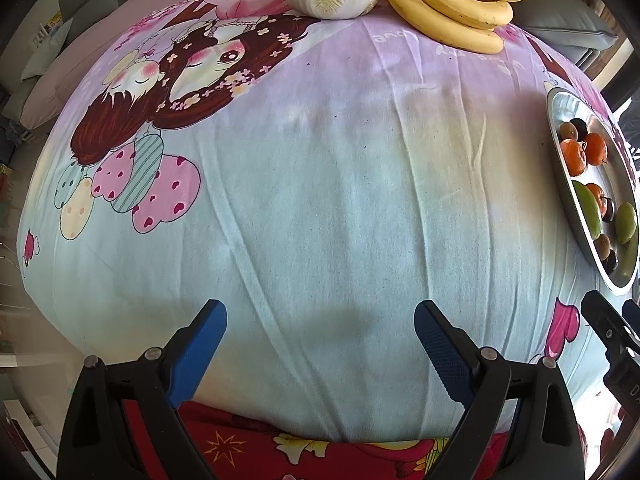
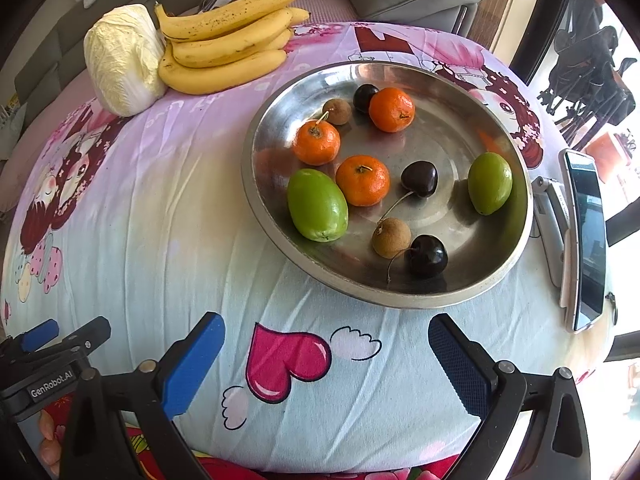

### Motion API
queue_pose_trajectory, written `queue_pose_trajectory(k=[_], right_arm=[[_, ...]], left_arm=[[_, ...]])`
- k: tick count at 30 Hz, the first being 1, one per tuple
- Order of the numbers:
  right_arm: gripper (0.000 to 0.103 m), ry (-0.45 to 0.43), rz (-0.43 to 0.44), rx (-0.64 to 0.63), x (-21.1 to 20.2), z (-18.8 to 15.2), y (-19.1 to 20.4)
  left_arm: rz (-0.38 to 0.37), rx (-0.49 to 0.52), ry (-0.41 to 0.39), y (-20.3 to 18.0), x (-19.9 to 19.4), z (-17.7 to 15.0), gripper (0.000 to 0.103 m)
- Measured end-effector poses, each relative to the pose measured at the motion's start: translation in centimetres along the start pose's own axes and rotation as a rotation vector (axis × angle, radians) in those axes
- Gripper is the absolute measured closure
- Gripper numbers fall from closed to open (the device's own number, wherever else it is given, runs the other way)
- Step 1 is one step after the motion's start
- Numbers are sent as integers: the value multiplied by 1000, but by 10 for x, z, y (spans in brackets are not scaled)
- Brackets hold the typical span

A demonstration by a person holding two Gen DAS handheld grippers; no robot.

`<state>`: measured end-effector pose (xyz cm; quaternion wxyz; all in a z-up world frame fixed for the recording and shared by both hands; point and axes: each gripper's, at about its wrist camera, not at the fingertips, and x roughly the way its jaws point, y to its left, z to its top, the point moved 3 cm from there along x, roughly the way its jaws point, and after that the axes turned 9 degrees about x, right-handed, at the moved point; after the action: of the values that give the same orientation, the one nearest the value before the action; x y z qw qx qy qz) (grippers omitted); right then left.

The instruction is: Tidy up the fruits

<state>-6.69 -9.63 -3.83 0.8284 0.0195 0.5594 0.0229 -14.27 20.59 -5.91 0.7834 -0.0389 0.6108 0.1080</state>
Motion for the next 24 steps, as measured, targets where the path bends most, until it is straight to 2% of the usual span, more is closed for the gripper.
queue_pose_trajectory(k=[16, 20, 24], right_arm=[[0, -44, 34, 2, -7, -5, 4], [0, -59, 43, 1, -10, -6, 5], [0, -63, 43, 3, -11, -7, 6]], left_arm=[[25, 37, -85, 13, -14, -31, 8], [22, 49, -86, 13, -16, -34, 8], [7, 56, -74, 16, -22, -19, 8]])
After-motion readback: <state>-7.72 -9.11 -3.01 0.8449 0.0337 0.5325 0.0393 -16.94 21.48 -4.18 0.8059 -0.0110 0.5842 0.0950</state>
